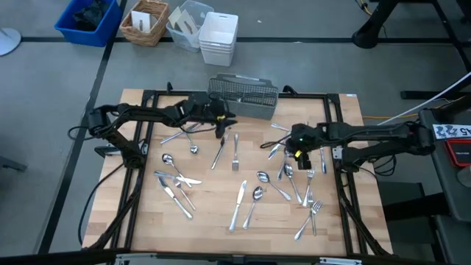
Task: Sort silverware
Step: Put the spoon into the gray silverware organizer
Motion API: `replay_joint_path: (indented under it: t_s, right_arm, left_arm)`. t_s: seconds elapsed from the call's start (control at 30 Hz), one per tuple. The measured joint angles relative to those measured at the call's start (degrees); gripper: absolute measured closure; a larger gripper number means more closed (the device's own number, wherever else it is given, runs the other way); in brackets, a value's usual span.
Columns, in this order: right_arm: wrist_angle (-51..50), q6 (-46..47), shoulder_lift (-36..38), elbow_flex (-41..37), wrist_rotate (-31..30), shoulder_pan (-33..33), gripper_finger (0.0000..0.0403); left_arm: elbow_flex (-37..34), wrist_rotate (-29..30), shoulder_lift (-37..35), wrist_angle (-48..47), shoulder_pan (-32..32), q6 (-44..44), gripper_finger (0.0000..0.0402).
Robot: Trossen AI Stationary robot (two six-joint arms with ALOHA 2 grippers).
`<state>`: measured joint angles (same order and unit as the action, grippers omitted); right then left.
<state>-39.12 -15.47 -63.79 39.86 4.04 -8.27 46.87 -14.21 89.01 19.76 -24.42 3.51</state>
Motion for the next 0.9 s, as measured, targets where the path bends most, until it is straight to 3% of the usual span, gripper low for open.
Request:
replay_joint_path:
  t_s: [0.17, 0.9]
  right_arm:
    - [-0.04, 1.99, -1.46, 0.0, 7.18, 0.0, 0.0198]
    - [3.16, 2.1, -13.95, -0.15, 11.64, 0.0, 0.0198]
  left_arm:
    - [0.0, 0.01, -0.02, -0.12, 2.88, -0.63, 0.0266]
    - [0.0, 0.06, -0.02, -1.36, 6.44, -2.47, 0.0266]
